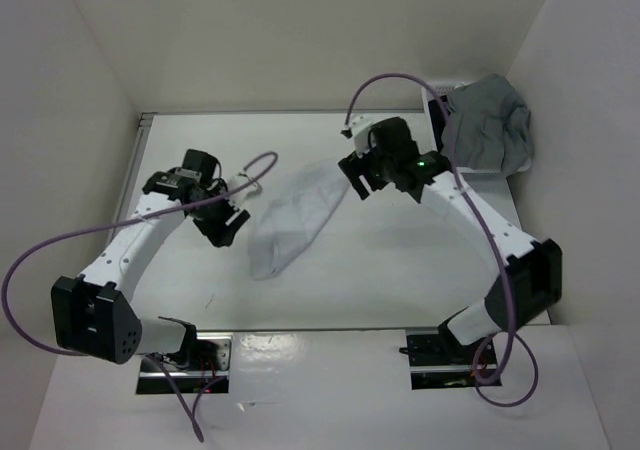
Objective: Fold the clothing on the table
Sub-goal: Flatten the skirt out
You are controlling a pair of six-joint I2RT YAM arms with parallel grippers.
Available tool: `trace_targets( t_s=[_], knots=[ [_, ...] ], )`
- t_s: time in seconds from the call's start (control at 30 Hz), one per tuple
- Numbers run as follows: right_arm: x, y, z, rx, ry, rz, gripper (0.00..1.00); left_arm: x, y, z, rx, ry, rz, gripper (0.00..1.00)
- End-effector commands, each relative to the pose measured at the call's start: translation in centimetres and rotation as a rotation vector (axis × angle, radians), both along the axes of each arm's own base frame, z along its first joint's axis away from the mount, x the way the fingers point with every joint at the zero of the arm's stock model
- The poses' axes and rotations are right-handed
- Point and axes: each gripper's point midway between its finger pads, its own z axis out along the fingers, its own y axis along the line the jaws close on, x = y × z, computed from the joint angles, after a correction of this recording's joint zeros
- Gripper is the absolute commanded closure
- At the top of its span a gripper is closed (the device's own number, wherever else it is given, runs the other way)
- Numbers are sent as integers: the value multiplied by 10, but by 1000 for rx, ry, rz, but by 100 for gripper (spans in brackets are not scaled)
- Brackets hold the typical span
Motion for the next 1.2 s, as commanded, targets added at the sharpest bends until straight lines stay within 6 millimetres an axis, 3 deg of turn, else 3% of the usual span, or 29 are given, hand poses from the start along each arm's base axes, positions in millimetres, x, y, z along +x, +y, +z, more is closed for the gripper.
trace_targets(
  t_s=[0.0,0.1,0.17,0.23,0.4,0.47,0.5,0.53,0.6,0.67,0.77,0.93,1.07,1.1,1.17],
  knots=[
    [11,35,-29,-87,20,17,17,39,18,43,-103,-131,234,26],
    [11,71,-50,-140,5,82,17,48,48,50,-130,-148,412,23],
    [19,84,-49,-132,4,119,17,50,66,54,-172,-146,517,21],
    [32,96,-59,-140,12,139,17,52,73,60,-244,-141,569,21],
    [34,133,-86,-208,-5,232,18,52,78,75,-514,-81,637,18],
    [32,143,-90,-223,-17,250,18,56,84,79,-576,-77,676,18],
    [40,149,-83,-215,-43,256,18,57,91,84,-617,-94,691,18],
    [38,159,-92,-211,-27,281,18,60,97,82,-619,-104,695,15],
    [42,170,-89,-184,-21,297,22,59,109,73,-635,-101,730,14],
    [38,185,-99,-188,-3,327,23,63,114,66,-638,-105,746,14],
    [34,212,-96,-174,-25,365,23,62,114,67,-652,-93,736,13],
    [36,235,-106,-177,0,387,33,57,119,75,-617,-170,755,10],
    [36,250,-125,-186,34,415,34,57,122,75,-601,-190,766,9],
    [37,251,-121,-181,27,415,36,57,122,75,-601,-190,766,9],
    [31,253,-137,-203,54,426,36,57,122,75,-601,-190,766,9]
  ],
)
